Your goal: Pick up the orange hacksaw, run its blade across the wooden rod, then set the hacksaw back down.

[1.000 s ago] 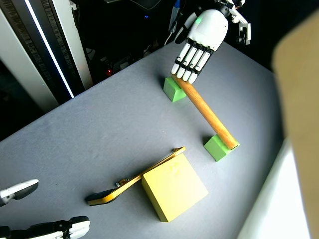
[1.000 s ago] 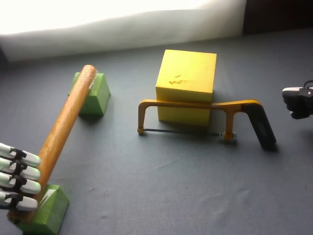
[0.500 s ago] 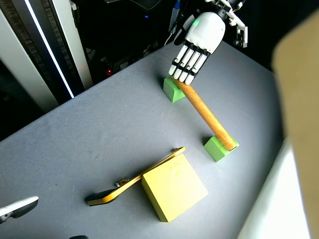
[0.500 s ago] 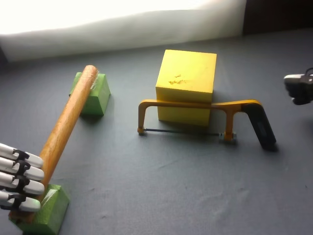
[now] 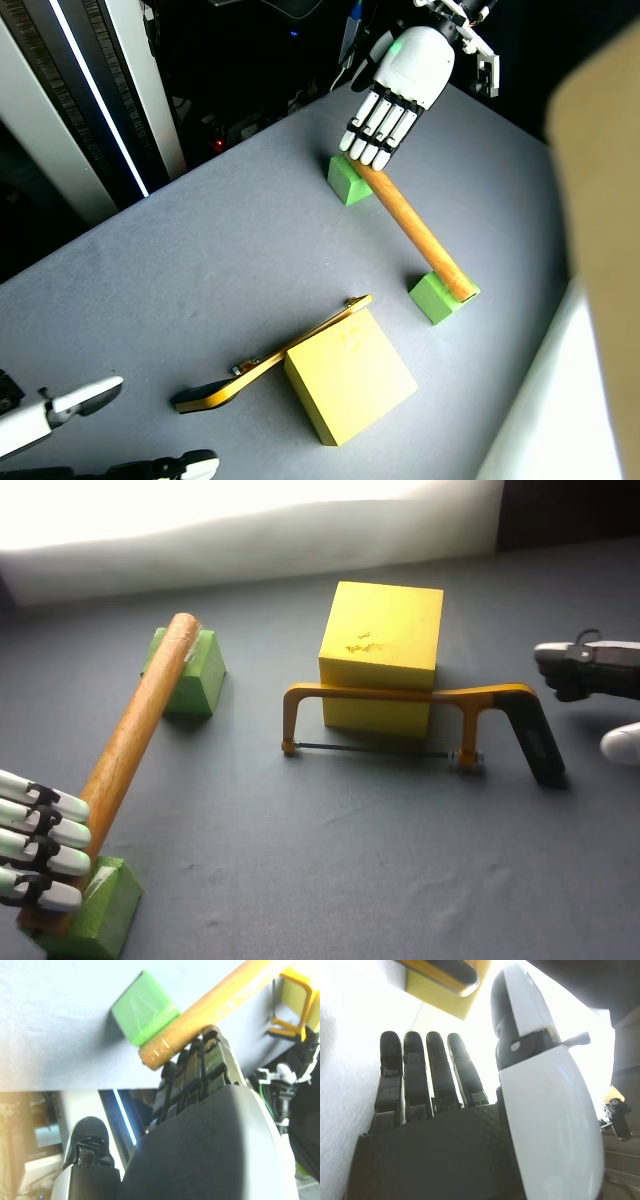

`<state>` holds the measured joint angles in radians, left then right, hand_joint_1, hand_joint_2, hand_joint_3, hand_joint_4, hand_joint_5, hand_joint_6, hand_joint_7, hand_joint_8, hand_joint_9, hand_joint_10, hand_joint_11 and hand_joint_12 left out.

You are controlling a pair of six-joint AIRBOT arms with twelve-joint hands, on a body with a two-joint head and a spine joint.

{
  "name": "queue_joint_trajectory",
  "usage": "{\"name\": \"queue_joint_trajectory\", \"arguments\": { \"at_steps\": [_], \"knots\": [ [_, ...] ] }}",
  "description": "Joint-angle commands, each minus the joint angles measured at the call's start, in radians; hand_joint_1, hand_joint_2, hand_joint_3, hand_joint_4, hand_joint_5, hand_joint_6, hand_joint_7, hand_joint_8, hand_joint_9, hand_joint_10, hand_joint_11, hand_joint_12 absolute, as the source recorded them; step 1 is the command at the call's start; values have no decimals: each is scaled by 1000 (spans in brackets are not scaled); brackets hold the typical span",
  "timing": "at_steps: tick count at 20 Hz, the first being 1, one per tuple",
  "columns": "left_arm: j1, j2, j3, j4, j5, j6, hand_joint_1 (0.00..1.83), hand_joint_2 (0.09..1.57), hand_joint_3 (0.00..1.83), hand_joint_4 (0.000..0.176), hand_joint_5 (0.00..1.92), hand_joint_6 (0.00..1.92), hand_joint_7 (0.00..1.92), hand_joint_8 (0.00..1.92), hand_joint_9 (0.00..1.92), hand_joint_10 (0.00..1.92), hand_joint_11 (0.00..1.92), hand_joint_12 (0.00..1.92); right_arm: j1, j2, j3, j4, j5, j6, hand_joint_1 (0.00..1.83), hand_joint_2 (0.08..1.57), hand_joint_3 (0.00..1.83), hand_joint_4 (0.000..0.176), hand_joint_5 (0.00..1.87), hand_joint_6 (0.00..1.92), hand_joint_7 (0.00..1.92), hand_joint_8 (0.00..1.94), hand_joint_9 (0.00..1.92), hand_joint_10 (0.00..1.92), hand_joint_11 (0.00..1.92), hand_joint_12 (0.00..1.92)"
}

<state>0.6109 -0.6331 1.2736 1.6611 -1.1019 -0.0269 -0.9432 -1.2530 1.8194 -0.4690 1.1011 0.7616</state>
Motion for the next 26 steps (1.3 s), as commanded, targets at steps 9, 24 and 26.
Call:
{"name": "queue_joint_trajectory", "arguments": {
  "at_steps": [9, 24, 26],
  "knots": [
    [-6, -13, 10, -38, -20, -6, 35, 1250, 0, 0, 25, 7, 18, 4, 21, 6, 0, 0, 101, -32, 0, -15, 23, 10, 863, 1103, 0, 0, 125, 7, 124, 4, 159, 6, 0, 551],
    [-11, -15, 4, -46, 21, -21, 25, 1245, 0, 0, 25, 8, 24, 8, 17, 6, 2, 1, 146, -75, -39, -53, -43, -33, 906, 1130, 5, 0, 160, 6, 161, 3, 188, 6, 0, 595],
    [-6, -15, 10, -46, 23, -23, 64, 1245, 0, 0, 30, 3, 34, 4, 25, 4, 1, 0, 149, -76, -42, -53, -51, -44, 1015, 1124, 0, 0, 162, 3, 159, 2, 197, 5, 0, 648]
  ]
}}
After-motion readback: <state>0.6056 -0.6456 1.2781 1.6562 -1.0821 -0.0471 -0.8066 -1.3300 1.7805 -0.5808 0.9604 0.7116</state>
